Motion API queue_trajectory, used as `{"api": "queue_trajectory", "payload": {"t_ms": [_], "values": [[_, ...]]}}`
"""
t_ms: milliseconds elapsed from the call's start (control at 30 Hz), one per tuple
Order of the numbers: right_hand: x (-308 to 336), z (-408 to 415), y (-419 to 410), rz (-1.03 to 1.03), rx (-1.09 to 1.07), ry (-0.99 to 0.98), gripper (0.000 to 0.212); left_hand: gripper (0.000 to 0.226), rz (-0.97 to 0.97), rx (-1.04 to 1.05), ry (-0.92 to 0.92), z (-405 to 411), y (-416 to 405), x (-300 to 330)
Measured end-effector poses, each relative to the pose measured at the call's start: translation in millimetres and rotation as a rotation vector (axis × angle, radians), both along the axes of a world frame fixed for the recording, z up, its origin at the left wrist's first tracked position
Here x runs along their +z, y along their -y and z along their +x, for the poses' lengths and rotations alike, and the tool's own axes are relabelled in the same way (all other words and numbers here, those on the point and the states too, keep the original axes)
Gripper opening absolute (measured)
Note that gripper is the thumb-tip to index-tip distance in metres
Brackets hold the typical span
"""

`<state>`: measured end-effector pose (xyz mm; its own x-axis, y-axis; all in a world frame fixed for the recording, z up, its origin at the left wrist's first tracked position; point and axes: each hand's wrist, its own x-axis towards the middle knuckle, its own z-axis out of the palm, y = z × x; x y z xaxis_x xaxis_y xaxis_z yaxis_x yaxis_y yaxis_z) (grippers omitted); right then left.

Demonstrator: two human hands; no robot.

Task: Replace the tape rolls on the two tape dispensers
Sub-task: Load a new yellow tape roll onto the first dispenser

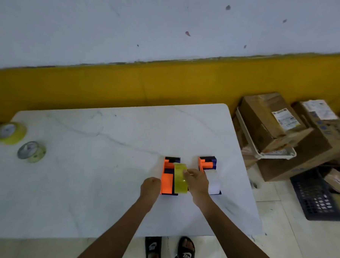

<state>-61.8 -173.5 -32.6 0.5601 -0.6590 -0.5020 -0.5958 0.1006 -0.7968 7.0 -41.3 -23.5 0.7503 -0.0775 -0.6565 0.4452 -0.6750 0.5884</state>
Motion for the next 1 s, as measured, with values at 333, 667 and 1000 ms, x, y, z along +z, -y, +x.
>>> {"api": "queue_trajectory", "payload": {"t_ms": [333, 667, 1000], "values": [[0.6, 7.1, -13.3, 0.05, -0.05, 0.035, 0.024, 0.012, -0.235, 0.123, -0.147, 19.6, 8.5, 6.7], [3.0, 11.4, -37.6, 0.106, -0.03, 0.015, 0.026, 0.023, -0.223, -0.004, -0.108, 8.1, 3.5, 9.3], [5.3, 35.1, -23.3, -0.212, 0.271, -0.081, 0.04, 0.021, -0.13, -0.244, 0.076, 4.0, -11.3, -7.6]]}}
